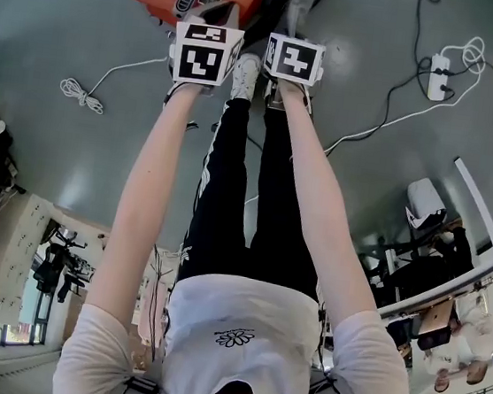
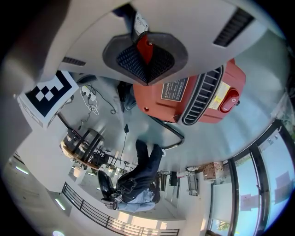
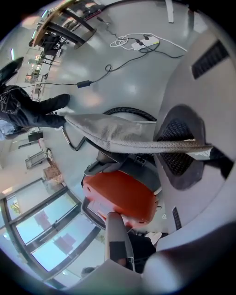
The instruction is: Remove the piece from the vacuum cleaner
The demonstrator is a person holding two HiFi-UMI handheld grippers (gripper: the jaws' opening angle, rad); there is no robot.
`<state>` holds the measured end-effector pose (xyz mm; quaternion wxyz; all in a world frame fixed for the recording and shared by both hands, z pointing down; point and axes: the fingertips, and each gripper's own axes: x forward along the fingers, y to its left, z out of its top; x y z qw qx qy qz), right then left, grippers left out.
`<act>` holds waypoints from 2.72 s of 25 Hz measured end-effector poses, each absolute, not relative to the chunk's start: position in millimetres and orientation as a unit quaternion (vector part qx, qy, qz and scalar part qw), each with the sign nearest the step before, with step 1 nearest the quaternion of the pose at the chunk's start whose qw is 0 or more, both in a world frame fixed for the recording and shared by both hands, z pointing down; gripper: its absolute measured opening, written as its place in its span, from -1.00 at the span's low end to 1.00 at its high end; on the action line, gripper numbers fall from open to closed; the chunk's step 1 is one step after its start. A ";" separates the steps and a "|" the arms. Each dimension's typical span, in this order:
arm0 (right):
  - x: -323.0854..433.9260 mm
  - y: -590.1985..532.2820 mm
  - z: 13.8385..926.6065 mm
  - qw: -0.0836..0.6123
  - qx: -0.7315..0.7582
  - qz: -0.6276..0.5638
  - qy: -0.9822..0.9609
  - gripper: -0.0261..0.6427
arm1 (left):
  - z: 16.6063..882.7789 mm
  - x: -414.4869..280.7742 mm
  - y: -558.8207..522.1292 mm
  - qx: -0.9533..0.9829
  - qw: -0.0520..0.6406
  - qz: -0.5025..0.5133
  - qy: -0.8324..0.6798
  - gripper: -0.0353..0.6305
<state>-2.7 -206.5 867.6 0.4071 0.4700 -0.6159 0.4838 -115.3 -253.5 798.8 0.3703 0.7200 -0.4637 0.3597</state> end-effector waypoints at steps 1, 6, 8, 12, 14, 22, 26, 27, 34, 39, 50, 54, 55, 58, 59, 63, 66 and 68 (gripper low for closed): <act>-1.3 -206.2 867.7 0.404 0.470 0.484 -0.618 -0.86 | 798.6 -115.4 -253.4 0.719 0.370 0.361 -0.464 -0.88; 37.4 -198.8 871.3 0.372 0.500 0.503 -0.598 -0.86 | 800.0 -115.4 -253.8 0.715 0.378 0.356 -0.469 -0.88; 45.8 -200.0 871.0 0.391 0.484 0.481 -0.617 -0.86 | 800.4 -117.0 -253.5 0.711 0.378 0.352 -0.478 -0.88; 48.6 -204.4 871.1 0.400 0.469 0.472 -0.630 -0.86 | 799.3 -117.8 -253.0 0.705 0.377 0.350 -0.488 -0.88; 50.6 -203.6 871.6 0.389 0.477 0.482 -0.623 -0.86 | 798.9 -116.1 -253.1 0.705 0.377 0.351 -0.488 -0.88; 61.8 -210.6 875.5 0.376 0.491 0.488 -0.616 -0.86 | 798.1 -116.4 -252.7 0.703 0.372 0.355 -0.491 -0.88; 68.4 -213.3 877.1 0.370 0.496 0.489 -0.614 -0.86 | 798.4 -115.6 -252.6 0.701 0.375 0.357 -0.490 -0.88; 70.0 -214.7 878.3 0.370 0.498 0.489 -0.613 -0.86 | 799.0 -115.8 -252.9 0.702 0.375 0.357 -0.489 -0.88; 89.5 -224.5 884.9 0.379 0.514 0.478 -0.603 -0.86 | 798.5 -115.5 -253.3 0.702 0.374 0.353 -0.492 -0.88; 181.5 -198.2 899.6 0.431 0.560 0.470 -0.529 -0.86 | 799.2 -118.3 -253.9 0.697 0.377 0.344 -0.503 -0.88; 197.9 -168.9 862.6 0.407 0.560 0.439 -0.572 -0.86 | 799.0 -116.0 -260.1 0.691 0.382 0.344 -0.507 -0.88; 168.4 -171.1 832.9 0.393 0.547 0.449 -0.588 -0.86 | 800.5 -117.6 -250.5 0.664 0.396 0.366 -0.518 -0.88; 162.2 -173.0 822.3 0.386 0.547 0.453 -0.589 -0.86 | 796.8 -115.4 -249.2 0.662 0.397 0.372 -0.516 -0.88; 147.2 -193.0 790.7 0.359 0.554 0.454 -0.599 -0.86 | 763.2 -103.5 -267.3 0.682 0.373 0.356 -0.518 -0.88; 143.6 -198.0 780.0 0.353 0.555 0.451 -0.603 -0.86 | 748.1 -98.8 -273.4 0.690 0.365 0.348 -0.519 -0.88; 130.7 -194.6 734.9 0.331 0.558 0.447 -0.615 -0.86 | 684.3 -88.0 -279.2 0.714 0.347 0.316 -0.520 -0.88; 124.5 -215.9 688.0 0.295 0.575 0.426 -0.632 -0.86 | 626.6 -90.2 -302.9 0.729 0.333 0.259 -0.539 -0.88; 120.9 -231.5 648.6 0.273 0.584 0.405 -0.648 -0.86 | 584.9 -92.1 -317.2 0.739 0.321 0.218 -0.551 -0.88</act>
